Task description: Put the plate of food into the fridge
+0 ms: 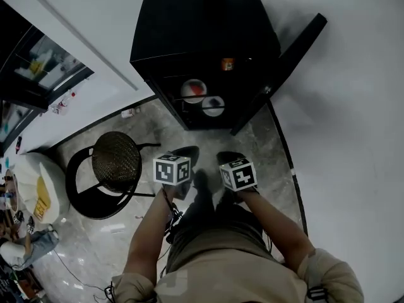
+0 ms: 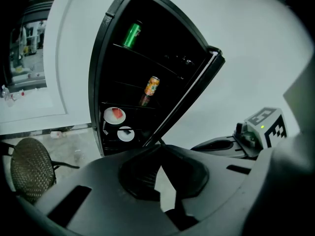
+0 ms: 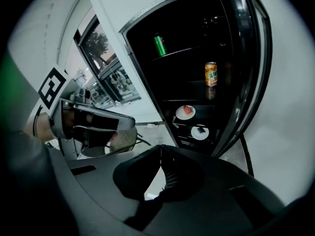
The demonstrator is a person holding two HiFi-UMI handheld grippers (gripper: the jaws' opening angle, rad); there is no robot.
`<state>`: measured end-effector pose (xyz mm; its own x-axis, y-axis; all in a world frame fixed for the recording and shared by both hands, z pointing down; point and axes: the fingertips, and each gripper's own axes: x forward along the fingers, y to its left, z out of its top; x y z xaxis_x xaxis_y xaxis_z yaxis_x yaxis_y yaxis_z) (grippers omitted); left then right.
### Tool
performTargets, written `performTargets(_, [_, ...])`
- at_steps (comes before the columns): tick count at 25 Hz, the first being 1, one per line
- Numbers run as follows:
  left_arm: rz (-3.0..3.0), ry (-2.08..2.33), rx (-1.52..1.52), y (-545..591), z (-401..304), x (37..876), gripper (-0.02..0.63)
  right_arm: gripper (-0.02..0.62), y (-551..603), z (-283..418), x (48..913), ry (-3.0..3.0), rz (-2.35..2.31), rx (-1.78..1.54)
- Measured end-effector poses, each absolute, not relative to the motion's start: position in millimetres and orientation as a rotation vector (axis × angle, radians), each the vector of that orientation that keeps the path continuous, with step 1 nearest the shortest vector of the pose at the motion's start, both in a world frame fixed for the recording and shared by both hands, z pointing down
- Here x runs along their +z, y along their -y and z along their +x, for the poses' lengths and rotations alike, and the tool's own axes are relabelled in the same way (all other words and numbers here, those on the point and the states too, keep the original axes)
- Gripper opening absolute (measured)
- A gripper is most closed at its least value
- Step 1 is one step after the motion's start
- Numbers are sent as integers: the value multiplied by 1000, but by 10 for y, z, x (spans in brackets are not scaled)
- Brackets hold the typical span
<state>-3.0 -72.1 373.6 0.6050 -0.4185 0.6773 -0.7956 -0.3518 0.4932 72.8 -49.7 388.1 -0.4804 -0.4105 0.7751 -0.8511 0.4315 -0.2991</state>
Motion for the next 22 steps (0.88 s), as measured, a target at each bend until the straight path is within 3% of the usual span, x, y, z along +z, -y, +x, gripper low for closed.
performTargets(22, [2164,966,552,538,230,3104,11,21,416,919,2994,2222,1083,774])
